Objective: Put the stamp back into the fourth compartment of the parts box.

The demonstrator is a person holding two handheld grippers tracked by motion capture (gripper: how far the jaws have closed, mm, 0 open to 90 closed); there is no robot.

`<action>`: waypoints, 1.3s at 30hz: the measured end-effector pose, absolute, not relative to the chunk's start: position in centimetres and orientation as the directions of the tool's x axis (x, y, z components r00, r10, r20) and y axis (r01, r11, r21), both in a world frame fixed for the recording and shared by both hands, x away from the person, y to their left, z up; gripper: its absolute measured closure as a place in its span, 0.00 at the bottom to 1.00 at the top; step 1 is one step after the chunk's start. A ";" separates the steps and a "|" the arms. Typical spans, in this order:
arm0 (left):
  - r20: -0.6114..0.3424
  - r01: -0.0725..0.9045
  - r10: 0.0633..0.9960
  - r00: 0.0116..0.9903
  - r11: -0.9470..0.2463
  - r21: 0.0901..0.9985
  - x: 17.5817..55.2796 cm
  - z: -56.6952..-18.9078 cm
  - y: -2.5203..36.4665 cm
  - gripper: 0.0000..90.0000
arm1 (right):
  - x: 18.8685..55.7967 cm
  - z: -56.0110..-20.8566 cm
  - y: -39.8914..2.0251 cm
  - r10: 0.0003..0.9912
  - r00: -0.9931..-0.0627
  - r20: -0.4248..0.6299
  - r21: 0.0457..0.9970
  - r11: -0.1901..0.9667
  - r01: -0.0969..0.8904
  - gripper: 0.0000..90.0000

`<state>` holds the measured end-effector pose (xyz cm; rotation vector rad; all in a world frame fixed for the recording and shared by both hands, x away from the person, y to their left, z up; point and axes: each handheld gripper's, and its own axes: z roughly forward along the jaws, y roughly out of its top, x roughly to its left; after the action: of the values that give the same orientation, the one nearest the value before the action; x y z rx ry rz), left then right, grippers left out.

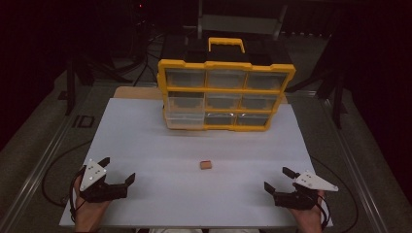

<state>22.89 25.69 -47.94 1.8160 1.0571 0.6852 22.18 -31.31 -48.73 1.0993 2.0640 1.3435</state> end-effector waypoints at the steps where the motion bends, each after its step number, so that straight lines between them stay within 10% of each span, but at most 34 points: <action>1: 0.022 0.378 0.874 0.486 -0.233 0.896 23.0 -47.9 25.6 0.00 | 22.2 -48.8 -31.2 0.803 -0.592 0.061 0.903 0.209 0.377 0.11; 39: 0.025 0.359 0.770 0.638 -0.326 0.875 27.6 -45.3 20.7 0.00 | 22.6 -49.2 -30.4 0.822 -0.564 0.078 0.935 0.137 0.328 0.10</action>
<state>27.62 20.72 -45.26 1.9297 0.8895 0.5572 22.62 -30.41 -49.22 1.1013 1.9611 1.4244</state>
